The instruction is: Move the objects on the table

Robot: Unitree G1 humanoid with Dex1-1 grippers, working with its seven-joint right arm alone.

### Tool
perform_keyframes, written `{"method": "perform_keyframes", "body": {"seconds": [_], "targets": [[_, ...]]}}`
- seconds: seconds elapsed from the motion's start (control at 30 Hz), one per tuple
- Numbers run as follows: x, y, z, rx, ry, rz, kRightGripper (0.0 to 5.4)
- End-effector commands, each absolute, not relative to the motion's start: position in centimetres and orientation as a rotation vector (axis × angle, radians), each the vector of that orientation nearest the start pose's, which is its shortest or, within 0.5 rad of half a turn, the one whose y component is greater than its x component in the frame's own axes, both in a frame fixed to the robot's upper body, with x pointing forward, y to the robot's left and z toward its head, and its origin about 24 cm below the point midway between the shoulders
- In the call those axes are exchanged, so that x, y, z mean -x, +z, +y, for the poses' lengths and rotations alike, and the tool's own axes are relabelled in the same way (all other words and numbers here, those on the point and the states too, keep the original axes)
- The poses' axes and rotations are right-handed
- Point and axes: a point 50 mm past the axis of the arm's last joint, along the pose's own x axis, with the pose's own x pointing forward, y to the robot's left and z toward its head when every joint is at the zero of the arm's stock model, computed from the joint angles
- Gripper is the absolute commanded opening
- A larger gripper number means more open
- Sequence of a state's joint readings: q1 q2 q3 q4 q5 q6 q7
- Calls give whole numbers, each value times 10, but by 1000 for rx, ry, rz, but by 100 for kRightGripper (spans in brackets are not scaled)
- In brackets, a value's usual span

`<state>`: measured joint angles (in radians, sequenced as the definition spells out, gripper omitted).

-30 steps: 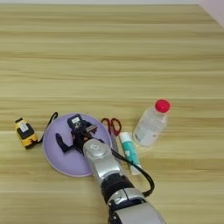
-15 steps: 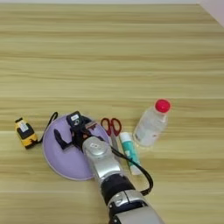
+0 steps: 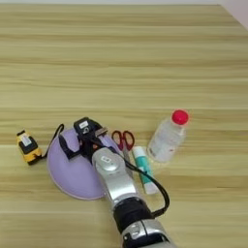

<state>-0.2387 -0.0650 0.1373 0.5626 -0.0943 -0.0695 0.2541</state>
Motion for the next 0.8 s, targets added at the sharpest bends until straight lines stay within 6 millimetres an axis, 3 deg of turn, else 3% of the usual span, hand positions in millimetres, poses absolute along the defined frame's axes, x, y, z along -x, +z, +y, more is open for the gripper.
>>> {"method": "perform_keyframes", "body": {"seconds": [0.03,0.43,0.8], "targets": [[-287,10,-101,182,479,133,538],[-272,18,-76,145,594,79,538],[-270,26,-58,137,651,47,538]]}}
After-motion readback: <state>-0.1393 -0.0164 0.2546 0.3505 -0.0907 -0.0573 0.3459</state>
